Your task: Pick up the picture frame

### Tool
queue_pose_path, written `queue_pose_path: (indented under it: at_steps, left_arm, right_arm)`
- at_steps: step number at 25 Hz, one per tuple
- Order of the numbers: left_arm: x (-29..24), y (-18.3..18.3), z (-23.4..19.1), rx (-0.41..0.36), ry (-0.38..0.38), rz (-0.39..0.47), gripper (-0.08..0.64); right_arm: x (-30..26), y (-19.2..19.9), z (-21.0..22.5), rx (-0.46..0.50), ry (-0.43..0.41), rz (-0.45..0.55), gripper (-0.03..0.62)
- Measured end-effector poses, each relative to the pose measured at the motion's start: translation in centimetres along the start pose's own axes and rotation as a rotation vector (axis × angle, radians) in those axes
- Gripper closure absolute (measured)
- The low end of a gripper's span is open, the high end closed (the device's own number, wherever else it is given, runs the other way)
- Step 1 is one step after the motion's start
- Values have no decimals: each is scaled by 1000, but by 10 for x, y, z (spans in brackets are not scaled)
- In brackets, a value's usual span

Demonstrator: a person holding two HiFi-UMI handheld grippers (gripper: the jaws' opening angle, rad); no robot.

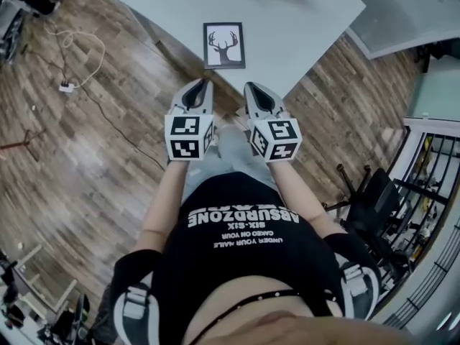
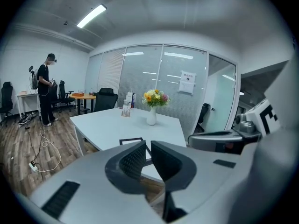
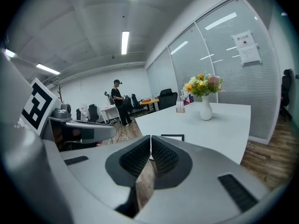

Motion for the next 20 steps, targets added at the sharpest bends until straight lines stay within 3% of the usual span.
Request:
queue_pose_path:
  at_steps: [5,9,14,20]
  left_arm:
    - [-37,-9,-25,3,7,-28,457]
    - [-64,-13,-41,20,23,-62,445]
    - [-98,-26,-63,28,51,-67,413]
    - [-139,-24,-81,19,29,-144,393]
  right_arm:
    - [-41,-9,15,-10,-4,-38,572]
    - [-74,-13,29,-35,-30,-68,497]
    - [-117,-23,50,-37,-22,-112,470]
    - [-156,-20,77,-56,-16,-176,456]
Point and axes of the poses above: the fingertips, and each gripper's own axes: x backward along the fingers, z to its right, y out of its underside, the point moved 10 cm from there along x, backward along the fingers, and after that the axes turned 3 degrees about z, right-handed, at the moved point
